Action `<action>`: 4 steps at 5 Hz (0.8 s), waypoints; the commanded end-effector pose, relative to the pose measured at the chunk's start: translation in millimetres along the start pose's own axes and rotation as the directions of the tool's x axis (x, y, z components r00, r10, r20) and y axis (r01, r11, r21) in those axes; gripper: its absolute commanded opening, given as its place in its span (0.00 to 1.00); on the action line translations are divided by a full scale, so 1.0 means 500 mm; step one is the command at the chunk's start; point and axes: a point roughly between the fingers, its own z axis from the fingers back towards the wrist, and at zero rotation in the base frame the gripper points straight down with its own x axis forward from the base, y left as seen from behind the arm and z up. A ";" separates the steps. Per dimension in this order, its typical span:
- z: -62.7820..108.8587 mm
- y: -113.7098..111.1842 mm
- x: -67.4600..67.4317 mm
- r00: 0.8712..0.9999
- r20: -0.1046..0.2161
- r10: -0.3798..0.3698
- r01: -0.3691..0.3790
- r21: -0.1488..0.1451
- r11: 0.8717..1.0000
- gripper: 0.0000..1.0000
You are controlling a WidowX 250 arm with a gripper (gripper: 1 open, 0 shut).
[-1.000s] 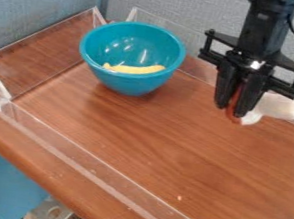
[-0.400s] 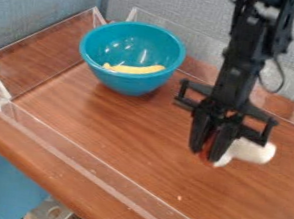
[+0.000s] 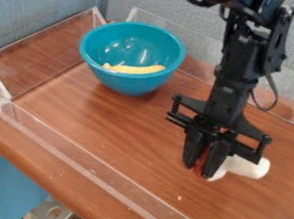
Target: Remove the mushroom from the blue bowl and put it on the table
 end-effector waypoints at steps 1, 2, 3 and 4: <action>0.009 0.007 0.007 0.998 0.054 -0.023 0.023 -0.006 1.000 0.00; -0.004 0.003 0.011 0.998 0.038 -0.053 0.053 0.000 0.999 0.00; -0.018 0.001 0.016 1.000 0.020 0.008 -0.008 -0.012 1.000 1.00; -0.021 0.002 0.017 0.998 0.009 0.070 -0.070 -0.024 0.997 1.00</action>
